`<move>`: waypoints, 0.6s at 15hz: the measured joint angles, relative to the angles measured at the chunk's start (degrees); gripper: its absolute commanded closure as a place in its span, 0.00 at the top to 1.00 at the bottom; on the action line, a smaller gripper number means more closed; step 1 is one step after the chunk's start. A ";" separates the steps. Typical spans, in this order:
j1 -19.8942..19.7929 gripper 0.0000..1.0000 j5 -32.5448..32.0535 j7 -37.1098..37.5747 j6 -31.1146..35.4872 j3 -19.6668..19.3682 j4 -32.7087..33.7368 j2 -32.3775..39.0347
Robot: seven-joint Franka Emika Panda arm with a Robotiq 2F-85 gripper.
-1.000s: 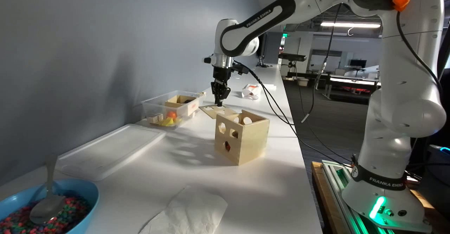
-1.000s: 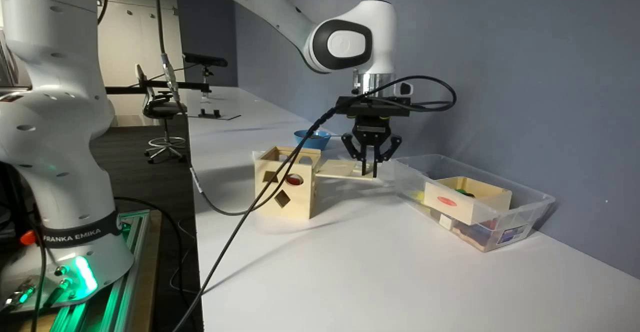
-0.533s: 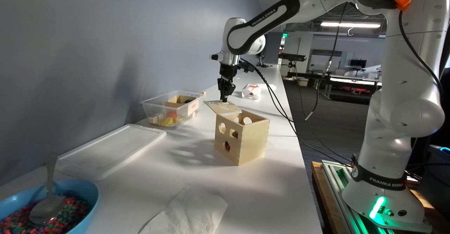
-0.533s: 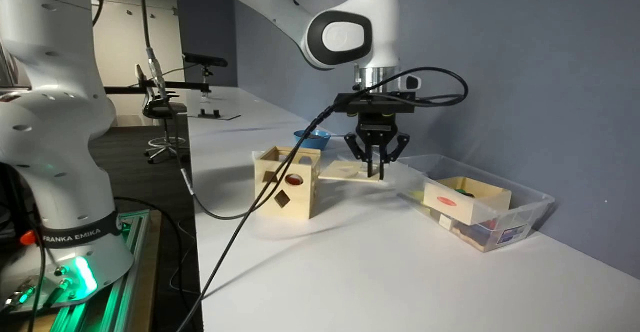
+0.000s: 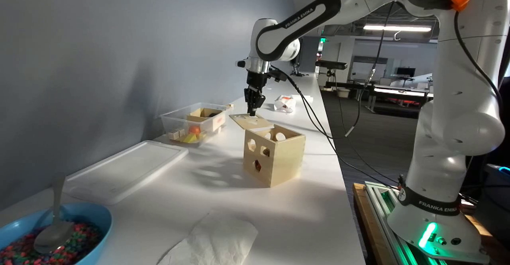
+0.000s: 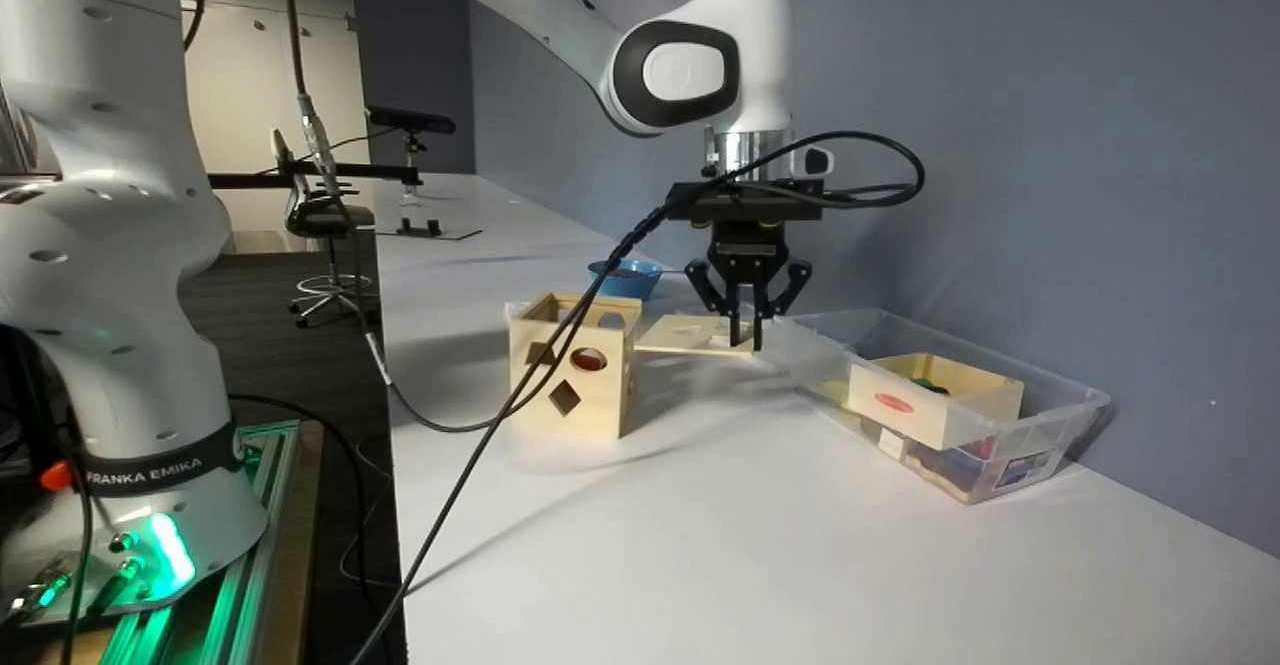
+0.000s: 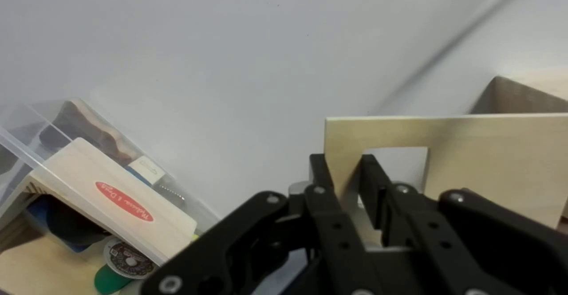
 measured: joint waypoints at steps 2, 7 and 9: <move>0.27 0.06 0.00 -0.17 -0.60 0.19 0.00 -0.02; 0.42 0.06 0.06 -2.25 -1.89 0.35 0.00 -0.14; 0.39 0.06 0.60 -4.71 -1.89 0.35 0.08 -0.14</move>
